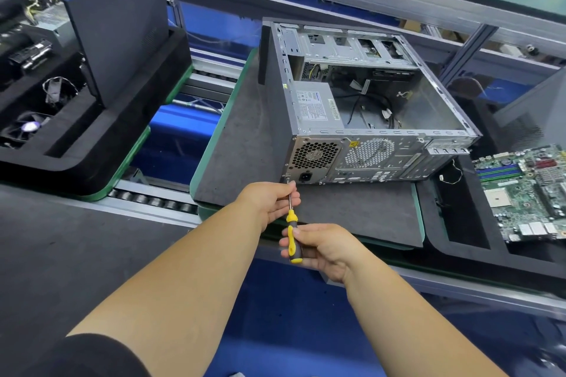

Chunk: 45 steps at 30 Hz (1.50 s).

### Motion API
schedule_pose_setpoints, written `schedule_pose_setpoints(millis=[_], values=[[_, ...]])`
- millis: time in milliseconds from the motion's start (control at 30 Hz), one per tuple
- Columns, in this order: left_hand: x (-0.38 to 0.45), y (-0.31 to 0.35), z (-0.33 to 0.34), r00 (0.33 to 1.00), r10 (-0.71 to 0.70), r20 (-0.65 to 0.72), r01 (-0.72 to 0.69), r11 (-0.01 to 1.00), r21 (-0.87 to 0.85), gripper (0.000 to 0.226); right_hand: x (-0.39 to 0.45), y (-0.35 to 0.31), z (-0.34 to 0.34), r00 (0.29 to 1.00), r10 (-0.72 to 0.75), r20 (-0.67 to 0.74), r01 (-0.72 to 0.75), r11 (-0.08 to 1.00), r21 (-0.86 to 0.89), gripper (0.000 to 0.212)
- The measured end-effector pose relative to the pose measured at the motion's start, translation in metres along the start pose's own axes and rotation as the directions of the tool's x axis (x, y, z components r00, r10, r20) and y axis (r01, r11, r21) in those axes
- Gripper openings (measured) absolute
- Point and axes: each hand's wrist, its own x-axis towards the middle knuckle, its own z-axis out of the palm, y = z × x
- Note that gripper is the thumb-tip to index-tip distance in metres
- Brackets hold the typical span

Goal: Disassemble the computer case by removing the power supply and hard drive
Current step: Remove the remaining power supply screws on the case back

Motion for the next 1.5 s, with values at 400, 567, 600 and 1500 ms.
schedule_pose_setpoints(millis=[400,567,600,1500], values=[[0.000,0.002,-0.001,1.000,-0.022,0.018,0.022,1.000,0.006,0.014,0.005,0.004,0.003,0.989,-0.032,-0.144,0.026,0.999,-0.046,0.019],[0.000,0.001,-0.002,1.000,-0.020,0.019,0.020,1.000,-0.012,0.013,0.004,-0.001,0.010,0.951,-0.104,-0.293,0.024,0.964,-0.265,0.026],[0.000,0.001,-0.002,1.000,-0.019,0.019,0.020,1.000,-0.015,0.013,0.004,-0.001,0.011,0.938,-0.130,-0.321,0.025,0.950,-0.312,0.030],[-0.002,0.002,-0.005,0.999,-0.014,0.051,0.016,0.999,-0.046,0.019,0.005,0.012,0.009,0.957,-0.174,-0.231,0.134,0.975,-0.179,0.024]])
